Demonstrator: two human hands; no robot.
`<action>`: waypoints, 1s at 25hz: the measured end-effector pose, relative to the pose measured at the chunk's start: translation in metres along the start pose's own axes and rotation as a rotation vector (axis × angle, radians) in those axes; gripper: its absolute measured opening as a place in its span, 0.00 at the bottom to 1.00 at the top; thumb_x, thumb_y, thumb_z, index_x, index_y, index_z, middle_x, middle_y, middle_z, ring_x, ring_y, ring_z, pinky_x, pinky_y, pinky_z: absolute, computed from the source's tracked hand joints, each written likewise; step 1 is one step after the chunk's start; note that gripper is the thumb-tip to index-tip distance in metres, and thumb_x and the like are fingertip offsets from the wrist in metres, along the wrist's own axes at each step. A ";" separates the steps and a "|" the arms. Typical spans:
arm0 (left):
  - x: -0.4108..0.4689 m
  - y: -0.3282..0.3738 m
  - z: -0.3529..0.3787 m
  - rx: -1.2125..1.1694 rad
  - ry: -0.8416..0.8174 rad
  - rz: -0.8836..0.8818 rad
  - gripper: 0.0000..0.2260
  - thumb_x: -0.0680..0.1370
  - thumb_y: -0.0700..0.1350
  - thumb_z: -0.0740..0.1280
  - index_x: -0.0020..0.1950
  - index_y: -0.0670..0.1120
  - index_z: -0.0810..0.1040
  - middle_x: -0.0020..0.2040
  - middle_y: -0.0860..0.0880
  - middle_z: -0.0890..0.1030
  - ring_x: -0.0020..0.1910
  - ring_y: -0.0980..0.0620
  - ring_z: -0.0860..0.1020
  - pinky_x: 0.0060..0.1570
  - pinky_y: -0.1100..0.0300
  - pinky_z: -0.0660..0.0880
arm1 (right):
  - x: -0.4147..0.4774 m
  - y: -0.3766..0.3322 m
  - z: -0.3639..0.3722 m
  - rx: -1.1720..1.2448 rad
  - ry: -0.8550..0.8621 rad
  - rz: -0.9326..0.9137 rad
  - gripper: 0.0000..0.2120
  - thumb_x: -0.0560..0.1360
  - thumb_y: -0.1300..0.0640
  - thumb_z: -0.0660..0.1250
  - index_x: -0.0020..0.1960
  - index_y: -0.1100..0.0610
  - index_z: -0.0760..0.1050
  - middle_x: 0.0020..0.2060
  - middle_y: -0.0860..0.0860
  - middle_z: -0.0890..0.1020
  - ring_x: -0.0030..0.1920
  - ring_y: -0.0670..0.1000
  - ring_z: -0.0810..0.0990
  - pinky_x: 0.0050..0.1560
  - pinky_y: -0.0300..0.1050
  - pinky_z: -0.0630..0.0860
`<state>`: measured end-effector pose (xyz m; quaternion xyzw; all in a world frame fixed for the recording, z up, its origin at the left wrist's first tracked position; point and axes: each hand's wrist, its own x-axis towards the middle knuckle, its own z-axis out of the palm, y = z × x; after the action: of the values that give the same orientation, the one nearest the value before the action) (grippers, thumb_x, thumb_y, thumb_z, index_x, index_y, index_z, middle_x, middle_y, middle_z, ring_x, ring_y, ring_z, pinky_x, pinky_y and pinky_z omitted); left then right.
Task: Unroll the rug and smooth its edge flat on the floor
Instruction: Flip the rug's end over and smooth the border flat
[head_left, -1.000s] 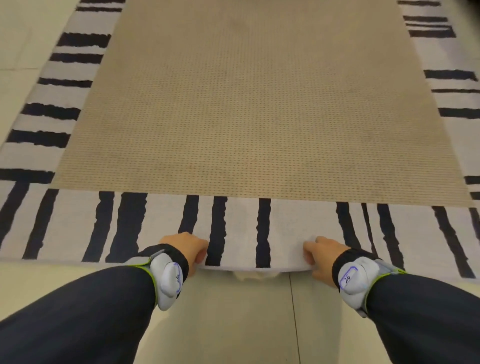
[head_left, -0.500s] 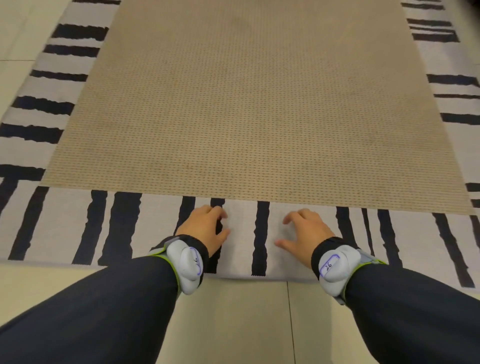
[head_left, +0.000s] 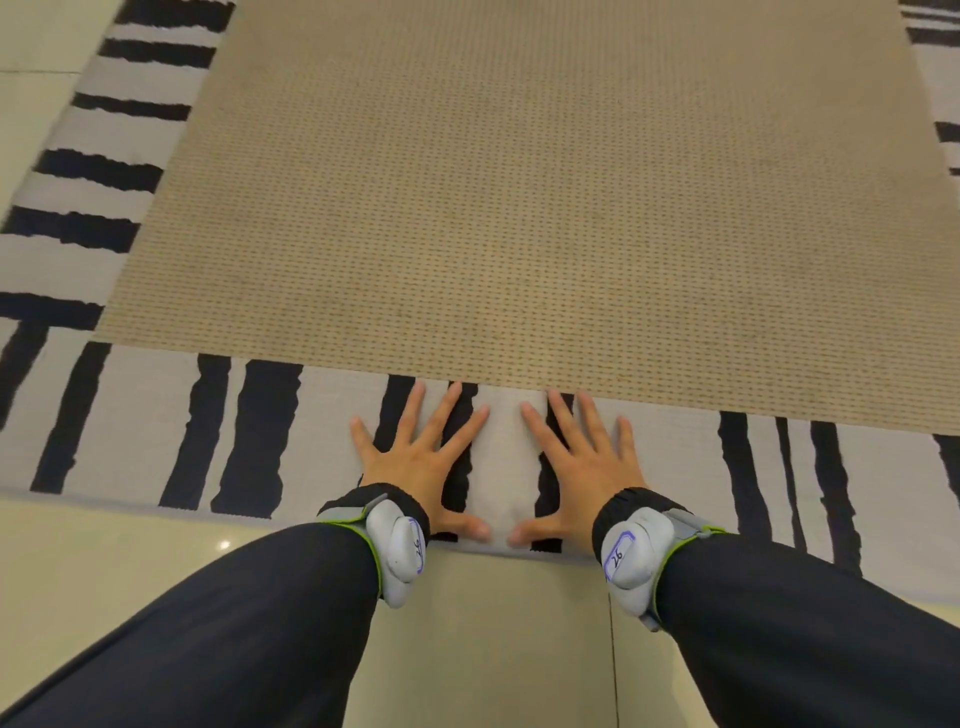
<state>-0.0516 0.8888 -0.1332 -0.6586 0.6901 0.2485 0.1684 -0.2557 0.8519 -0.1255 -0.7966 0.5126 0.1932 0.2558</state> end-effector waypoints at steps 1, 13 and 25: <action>-0.001 -0.004 0.000 -0.002 -0.005 0.004 0.56 0.55 0.78 0.63 0.67 0.68 0.25 0.72 0.60 0.25 0.73 0.48 0.26 0.62 0.21 0.44 | 0.002 -0.005 -0.001 -0.007 -0.003 -0.032 0.63 0.55 0.23 0.65 0.71 0.38 0.24 0.68 0.42 0.24 0.72 0.55 0.24 0.71 0.66 0.32; -0.024 -0.087 -0.014 -0.309 -0.094 -0.417 0.58 0.56 0.67 0.75 0.67 0.73 0.30 0.73 0.64 0.27 0.74 0.44 0.28 0.63 0.22 0.51 | 0.040 -0.088 0.001 -0.031 0.007 -0.199 0.54 0.63 0.24 0.60 0.74 0.42 0.31 0.72 0.45 0.26 0.71 0.55 0.22 0.71 0.64 0.29; -0.057 -0.191 -0.018 -0.125 -0.041 -0.533 0.56 0.62 0.69 0.70 0.74 0.59 0.31 0.77 0.47 0.33 0.76 0.39 0.39 0.74 0.38 0.40 | 0.066 -0.168 0.011 -0.104 -0.032 -0.084 0.59 0.56 0.21 0.61 0.71 0.38 0.26 0.71 0.46 0.23 0.66 0.64 0.18 0.53 0.81 0.27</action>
<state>0.1440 0.9240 -0.1094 -0.8208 0.4722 0.2508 0.2008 -0.0762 0.8688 -0.1371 -0.8264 0.4639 0.2215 0.2299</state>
